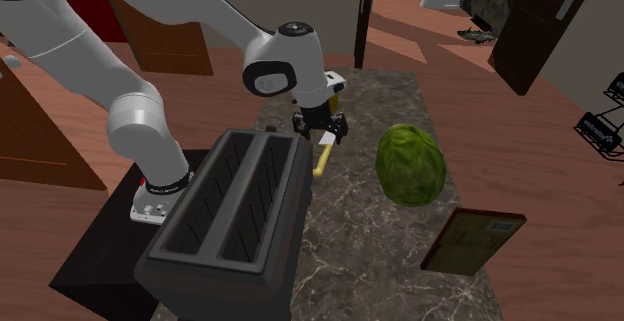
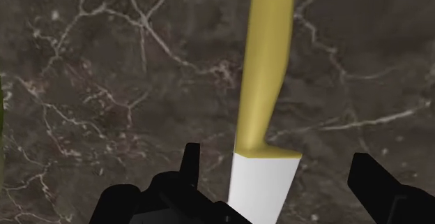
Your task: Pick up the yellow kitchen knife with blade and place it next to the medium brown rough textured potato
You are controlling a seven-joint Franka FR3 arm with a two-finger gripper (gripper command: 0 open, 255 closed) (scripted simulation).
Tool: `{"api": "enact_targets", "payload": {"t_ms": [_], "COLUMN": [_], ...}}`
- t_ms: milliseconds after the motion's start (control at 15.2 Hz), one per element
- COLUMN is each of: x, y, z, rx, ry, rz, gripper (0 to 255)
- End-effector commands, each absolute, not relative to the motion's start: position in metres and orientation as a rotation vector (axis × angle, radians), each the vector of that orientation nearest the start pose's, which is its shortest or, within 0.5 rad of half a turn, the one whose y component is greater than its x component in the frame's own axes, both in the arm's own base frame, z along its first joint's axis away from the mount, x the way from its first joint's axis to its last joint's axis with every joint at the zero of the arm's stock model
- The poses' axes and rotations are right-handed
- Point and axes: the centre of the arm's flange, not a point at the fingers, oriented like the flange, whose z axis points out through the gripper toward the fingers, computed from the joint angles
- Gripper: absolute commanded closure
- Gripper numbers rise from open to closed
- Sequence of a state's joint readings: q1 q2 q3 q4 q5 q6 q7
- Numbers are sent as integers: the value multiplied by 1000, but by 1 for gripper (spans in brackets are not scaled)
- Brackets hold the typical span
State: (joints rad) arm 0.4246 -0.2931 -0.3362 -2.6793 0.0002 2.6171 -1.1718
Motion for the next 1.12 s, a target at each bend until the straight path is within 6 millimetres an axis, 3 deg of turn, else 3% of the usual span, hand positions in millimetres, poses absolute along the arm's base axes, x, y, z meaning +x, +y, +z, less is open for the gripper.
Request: {"api": "enact_targets", "payload": {"t_ms": [0,528,594,1056], "x": [421,422,422,422], "y": [43,44,44,44], "z": [335,332,332,332], "rx": [-2541,-2541,-2541,-2541], "ry": [-1859,-1859,-1859,-1859], "rz": [-370,-370,-370,-370], "gripper": [0,0,255,255]}}
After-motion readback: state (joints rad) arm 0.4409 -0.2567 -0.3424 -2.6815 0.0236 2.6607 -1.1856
